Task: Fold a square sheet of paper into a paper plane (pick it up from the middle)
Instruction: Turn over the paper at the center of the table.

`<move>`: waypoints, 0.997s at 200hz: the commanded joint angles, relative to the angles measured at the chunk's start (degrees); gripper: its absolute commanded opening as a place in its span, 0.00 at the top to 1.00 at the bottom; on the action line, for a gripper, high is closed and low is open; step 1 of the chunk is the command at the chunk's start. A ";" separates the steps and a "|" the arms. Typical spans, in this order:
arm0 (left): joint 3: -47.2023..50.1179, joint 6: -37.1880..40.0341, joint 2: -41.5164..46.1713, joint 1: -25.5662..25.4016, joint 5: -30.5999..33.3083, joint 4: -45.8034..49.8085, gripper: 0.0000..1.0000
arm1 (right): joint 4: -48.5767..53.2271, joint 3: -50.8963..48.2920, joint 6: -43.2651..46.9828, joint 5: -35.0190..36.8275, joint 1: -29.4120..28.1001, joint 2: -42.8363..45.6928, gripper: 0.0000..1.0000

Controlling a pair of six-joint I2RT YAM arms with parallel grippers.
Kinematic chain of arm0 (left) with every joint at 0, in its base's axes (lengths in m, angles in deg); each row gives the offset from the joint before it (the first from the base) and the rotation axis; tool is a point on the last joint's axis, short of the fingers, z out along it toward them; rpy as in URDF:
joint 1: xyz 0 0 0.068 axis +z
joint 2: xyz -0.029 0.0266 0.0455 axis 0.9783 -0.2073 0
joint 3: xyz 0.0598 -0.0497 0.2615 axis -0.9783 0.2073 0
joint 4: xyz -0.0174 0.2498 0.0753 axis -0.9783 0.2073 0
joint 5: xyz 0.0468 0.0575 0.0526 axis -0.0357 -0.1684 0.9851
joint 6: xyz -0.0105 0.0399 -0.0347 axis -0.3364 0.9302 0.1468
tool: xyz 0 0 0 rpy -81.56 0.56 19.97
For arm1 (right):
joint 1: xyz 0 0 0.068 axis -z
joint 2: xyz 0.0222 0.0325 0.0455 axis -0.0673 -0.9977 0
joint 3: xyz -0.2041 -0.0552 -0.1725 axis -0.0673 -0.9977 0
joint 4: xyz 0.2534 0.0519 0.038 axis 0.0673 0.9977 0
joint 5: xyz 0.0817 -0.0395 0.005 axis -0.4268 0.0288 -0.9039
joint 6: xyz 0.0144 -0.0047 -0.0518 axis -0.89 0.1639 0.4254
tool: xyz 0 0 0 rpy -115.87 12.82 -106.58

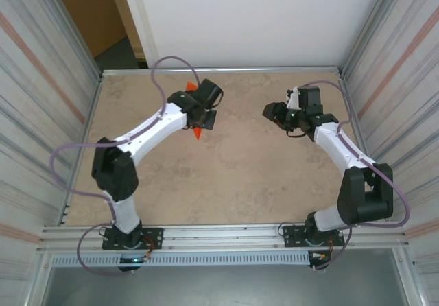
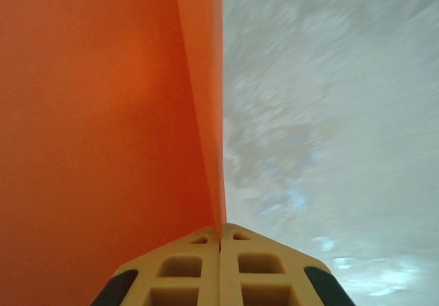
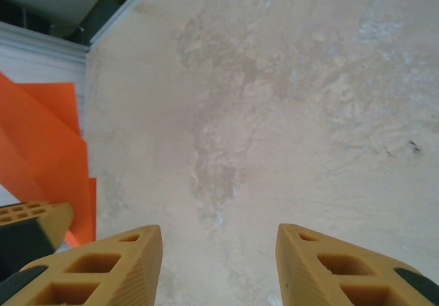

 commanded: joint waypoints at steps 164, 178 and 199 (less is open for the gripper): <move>-9.61 -4.89 -27.58 -10.51 24.42 12.09 0.87 | 3.46 -4.64 0.38 2.57 4.71 3.60 0.53; -9.74 -5.91 -28.01 -10.91 23.34 11.80 0.86 | 3.53 -4.60 0.28 2.54 4.94 3.48 0.53; -9.74 -6.99 -28.18 -10.92 22.16 11.76 0.84 | 3.51 -4.60 0.27 2.51 5.05 3.51 0.53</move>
